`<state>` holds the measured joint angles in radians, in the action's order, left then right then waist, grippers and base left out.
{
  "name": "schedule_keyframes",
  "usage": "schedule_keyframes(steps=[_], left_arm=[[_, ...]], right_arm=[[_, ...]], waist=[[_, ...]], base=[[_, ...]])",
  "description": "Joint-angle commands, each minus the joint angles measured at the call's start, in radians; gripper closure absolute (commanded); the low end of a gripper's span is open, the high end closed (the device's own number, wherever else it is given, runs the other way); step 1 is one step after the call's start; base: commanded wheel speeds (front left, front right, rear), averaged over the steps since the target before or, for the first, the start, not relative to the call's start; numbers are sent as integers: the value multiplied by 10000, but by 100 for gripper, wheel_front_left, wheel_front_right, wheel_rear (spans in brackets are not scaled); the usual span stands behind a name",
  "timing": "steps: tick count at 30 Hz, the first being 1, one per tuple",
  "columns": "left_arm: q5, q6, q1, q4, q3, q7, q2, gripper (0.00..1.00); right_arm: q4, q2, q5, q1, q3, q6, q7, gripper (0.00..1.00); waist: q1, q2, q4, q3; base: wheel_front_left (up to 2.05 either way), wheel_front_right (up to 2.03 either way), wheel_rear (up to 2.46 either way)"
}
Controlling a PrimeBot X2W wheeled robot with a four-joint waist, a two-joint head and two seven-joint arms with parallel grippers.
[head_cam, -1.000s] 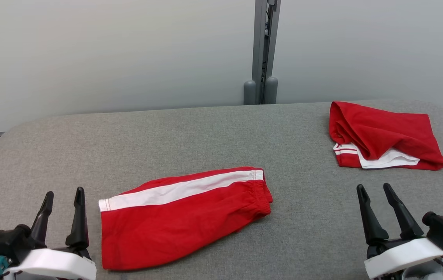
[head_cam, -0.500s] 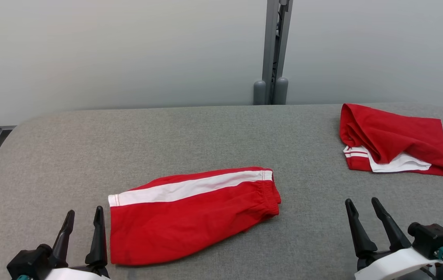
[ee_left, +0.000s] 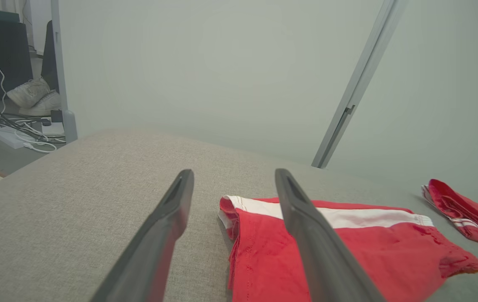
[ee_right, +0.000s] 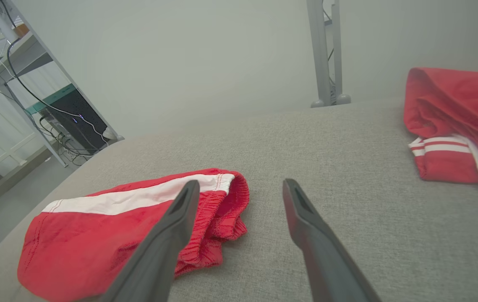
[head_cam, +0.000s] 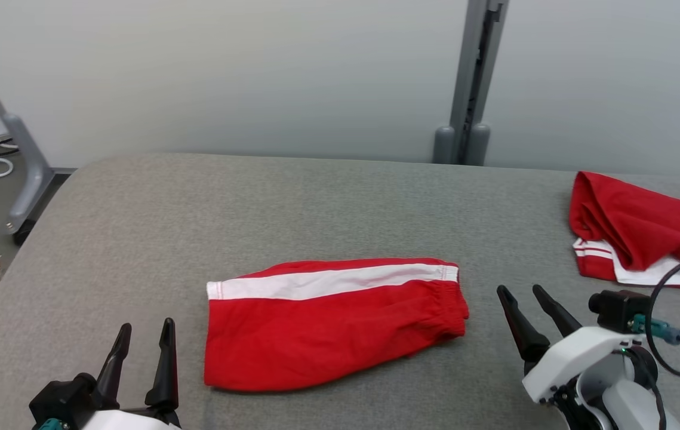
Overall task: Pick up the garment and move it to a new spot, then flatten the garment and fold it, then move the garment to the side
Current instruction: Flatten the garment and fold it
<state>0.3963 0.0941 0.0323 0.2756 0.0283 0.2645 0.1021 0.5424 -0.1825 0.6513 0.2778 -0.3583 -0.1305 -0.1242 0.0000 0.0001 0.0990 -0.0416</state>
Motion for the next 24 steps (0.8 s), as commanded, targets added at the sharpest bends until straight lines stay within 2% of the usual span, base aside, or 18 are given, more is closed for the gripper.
schedule_keyframes(steps=[1,11,24], left_arm=[[-104,71,-227,82,-43,6,-42,0],[-207,249,-427,464,-31,6,-141,0],[-202,343,-517,810,-77,6,-167,0]], right_arm=[[334,-11,438,293,-47,-8,110,0],[2220,-40,2025,1560,-1022,-8,1078,0],[4653,377,3357,2167,-1056,-9,2259,0]], waist=[[0,-1,268,38],[0,-1,1093,179],[0,-1,1682,234]], base=[[0,0,0],[0,0,0],[0,0,0]])
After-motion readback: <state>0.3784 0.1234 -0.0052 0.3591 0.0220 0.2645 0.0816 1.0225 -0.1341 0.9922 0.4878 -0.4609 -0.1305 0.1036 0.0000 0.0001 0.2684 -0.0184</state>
